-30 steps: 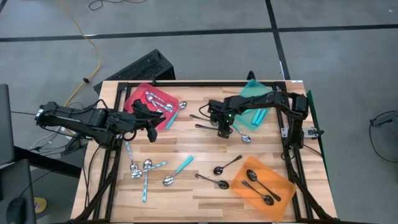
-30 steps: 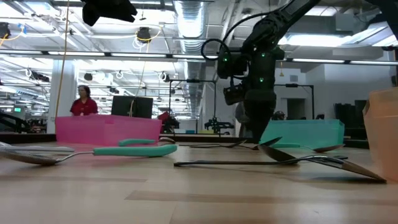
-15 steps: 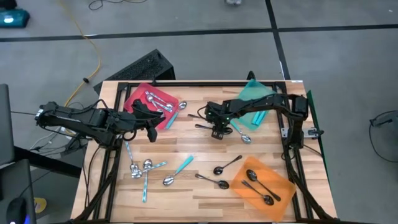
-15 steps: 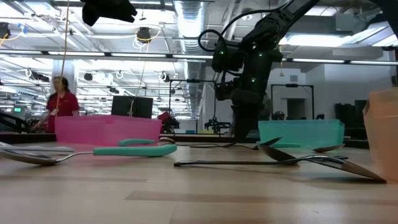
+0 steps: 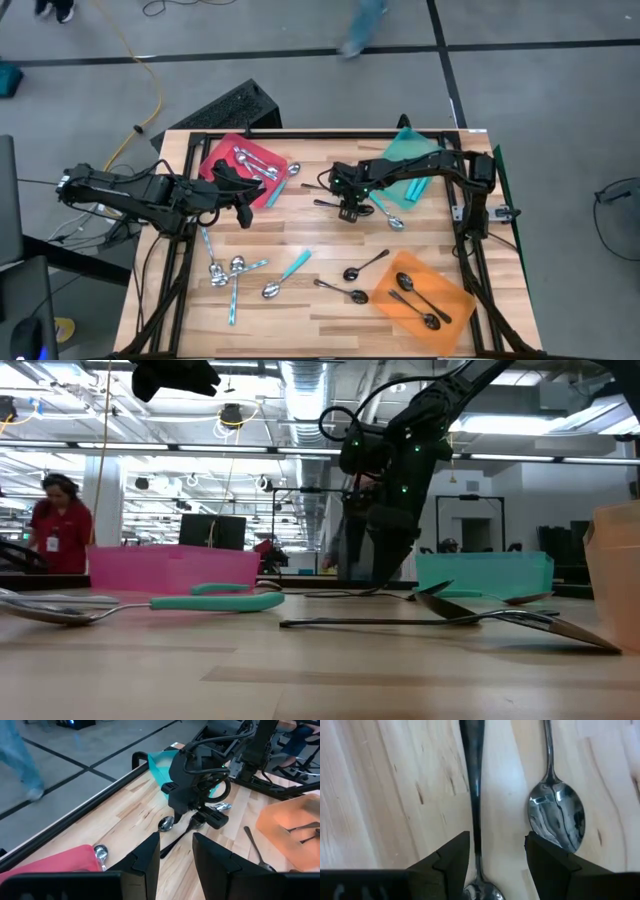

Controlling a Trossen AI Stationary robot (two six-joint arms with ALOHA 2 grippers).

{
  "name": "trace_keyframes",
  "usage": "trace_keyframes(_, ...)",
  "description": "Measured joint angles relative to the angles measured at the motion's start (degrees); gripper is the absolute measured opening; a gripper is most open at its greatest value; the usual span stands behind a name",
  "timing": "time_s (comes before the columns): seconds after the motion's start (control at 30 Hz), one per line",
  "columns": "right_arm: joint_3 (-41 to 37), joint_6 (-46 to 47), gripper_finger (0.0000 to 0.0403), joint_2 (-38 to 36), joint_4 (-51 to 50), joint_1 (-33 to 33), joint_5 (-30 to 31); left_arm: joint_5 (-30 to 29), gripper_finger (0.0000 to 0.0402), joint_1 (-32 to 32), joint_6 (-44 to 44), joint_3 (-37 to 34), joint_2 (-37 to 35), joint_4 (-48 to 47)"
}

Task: Sort silverware by color (type)
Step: Put the black spoon into the orange bin

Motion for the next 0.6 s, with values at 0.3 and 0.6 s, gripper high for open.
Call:
trace_keyframes(0.3, 0.3, 1.0, 0.021, 3.5, -0.2, 0.2, 1.0, 0.2, 0.01, 0.0, -0.3, 0.0, 0.0, -0.1)
trace_keyframes(0.6, 0.1, -0.1, 0.0192, 2.4, -0.7, 0.0, 0.8, 0.3, 0.01, 0.0, -0.3, 0.0, 0.0, -0.4)
